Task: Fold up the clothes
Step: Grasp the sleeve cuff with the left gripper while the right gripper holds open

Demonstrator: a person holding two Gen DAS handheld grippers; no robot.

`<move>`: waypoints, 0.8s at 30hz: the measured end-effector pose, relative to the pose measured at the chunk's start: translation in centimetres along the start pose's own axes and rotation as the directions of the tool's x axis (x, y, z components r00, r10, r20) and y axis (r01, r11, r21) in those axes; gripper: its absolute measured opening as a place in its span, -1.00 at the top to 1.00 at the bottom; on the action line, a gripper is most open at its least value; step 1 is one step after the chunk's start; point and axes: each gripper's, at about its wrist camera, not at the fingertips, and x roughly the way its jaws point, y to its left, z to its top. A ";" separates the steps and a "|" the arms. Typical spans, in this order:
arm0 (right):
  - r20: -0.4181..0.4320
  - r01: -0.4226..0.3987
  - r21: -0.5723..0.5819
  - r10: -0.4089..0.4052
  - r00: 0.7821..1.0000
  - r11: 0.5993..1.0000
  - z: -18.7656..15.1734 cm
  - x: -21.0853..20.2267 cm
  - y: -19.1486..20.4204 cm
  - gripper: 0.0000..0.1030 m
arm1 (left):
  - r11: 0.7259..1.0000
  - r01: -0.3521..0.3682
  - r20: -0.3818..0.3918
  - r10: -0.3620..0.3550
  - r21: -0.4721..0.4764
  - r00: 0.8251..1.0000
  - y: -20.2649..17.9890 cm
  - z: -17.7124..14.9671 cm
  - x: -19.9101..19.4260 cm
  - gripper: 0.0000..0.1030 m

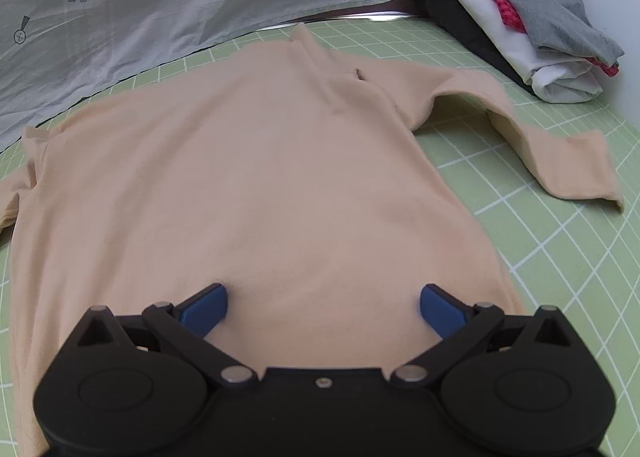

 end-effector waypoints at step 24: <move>0.025 -0.009 -0.007 0.009 1.000 1.000 -0.3 0.0 -0.4 -1.00 | 0.985 -0.099 -0.099 0.086 -0.142 0.991 6.8 -12.4 -12.2 0.84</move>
